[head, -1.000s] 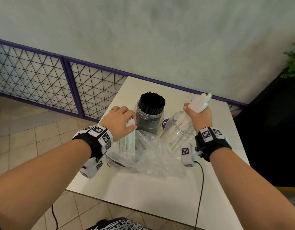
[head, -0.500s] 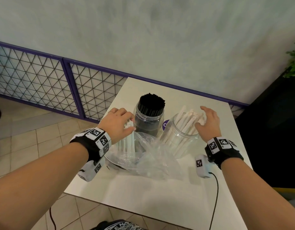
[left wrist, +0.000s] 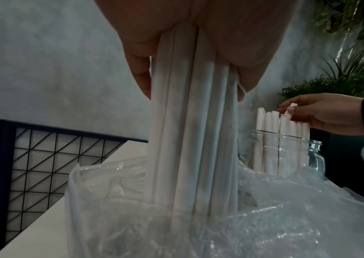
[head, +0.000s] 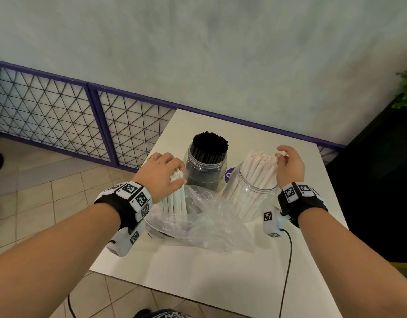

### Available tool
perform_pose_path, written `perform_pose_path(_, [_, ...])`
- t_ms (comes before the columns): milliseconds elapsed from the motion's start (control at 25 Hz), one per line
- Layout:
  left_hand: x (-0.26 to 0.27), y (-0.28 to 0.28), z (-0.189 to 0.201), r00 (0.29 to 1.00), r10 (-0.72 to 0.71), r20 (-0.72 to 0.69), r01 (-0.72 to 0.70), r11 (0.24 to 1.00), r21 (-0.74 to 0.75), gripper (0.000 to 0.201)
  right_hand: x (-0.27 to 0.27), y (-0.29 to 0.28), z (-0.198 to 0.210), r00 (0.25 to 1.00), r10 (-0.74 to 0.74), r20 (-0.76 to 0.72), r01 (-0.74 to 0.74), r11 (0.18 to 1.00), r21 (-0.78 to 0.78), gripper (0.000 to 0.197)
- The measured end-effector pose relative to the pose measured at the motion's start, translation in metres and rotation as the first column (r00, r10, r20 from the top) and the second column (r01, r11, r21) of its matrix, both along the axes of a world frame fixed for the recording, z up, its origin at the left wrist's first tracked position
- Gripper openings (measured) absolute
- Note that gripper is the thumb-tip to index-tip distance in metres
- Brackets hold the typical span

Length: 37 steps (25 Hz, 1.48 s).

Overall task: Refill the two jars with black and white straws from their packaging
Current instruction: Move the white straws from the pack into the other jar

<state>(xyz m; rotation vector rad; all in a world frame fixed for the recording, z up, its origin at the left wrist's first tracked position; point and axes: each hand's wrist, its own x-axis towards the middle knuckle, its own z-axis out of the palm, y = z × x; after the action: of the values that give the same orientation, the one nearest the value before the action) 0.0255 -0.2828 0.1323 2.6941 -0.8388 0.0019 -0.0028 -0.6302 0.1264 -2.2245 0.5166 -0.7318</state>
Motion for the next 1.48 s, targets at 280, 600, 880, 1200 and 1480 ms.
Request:
perform_pose_path(280, [-0.001,0.002,0.0,1.0,0.007,0.008,-0.007,1.0,-0.003,0.066,-0.005,0.001,0.0,0.989,0.102,-0.107,-0.102,0.995,0.001,0.036])
perform_pose_path(600, [0.0,0.002,-0.002,1.0,-0.002,0.02,0.003,1.0,-0.011,0.058,0.01,0.029,0.001,0.912,0.021,-0.409,-0.157,0.94,-0.303,0.099])
perform_pose_path(880, [-0.001,0.001,-0.003,1.0,0.006,0.028,-0.006,1.0,-0.006,0.063,0.02,0.02,-0.012,0.982,0.102,-0.158,-0.142,0.954,-0.266,0.041])
perform_pose_path(1200, [-0.001,-0.001,-0.003,0.999,0.004,0.033,-0.004,1.0,-0.005,0.062,0.017,-0.002,-0.006,0.958,0.064,-0.281,-0.172,0.91,-0.378,0.046])
perform_pose_path(1480, [-0.001,-0.001,-0.003,1.0,-0.001,0.023,0.001,1.0,-0.001,0.063,0.014,-0.004,-0.007,0.9,0.147,-0.411,-0.312,0.876,-0.369,0.047])
